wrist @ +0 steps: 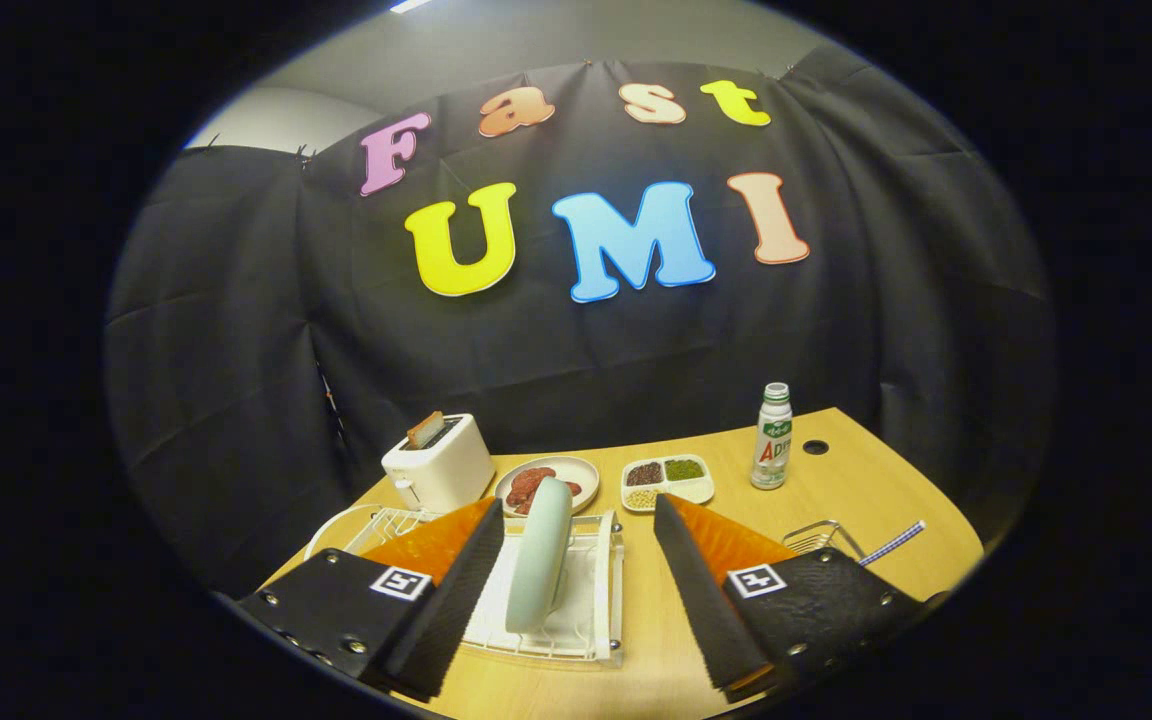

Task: Take the plate from the dish rack, then take the spoon from the basket and place it into the plate.

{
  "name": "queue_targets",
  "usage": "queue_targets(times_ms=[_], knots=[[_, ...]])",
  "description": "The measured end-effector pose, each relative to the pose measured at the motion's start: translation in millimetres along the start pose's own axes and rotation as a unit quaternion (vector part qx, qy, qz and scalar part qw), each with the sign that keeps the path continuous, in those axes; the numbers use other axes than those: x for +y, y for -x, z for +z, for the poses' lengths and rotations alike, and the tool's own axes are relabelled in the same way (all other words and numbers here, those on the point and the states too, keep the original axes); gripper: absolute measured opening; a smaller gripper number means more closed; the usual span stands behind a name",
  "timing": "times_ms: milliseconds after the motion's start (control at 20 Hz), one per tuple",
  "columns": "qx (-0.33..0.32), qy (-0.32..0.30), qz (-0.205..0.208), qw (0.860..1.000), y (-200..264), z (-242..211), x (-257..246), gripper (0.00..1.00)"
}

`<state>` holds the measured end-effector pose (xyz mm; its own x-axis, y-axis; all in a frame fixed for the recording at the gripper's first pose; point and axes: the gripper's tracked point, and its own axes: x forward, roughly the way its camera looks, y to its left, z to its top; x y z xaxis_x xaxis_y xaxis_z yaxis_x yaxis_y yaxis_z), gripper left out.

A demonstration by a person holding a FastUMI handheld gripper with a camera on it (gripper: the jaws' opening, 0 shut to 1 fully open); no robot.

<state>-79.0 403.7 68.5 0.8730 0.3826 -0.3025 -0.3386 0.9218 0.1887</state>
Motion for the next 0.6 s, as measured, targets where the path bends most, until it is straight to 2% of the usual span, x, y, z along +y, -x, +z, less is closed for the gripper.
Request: queue_targets(times_ms=[50,300,500,550,600], knots=[[0.01,-0.006,-0.001,1.0,-12,-8,3,0.82],[0.059,-0.033,-0.013,0.998,-62,-41,9,0.82],[0.104,-0.054,-0.007,0.993,-93,-70,15,0.82],[0.118,-0.054,-0.01,0.992,-98,-79,15,0.67],[0.129,-0.053,-0.011,0.99,-100,-84,14,0.64]])
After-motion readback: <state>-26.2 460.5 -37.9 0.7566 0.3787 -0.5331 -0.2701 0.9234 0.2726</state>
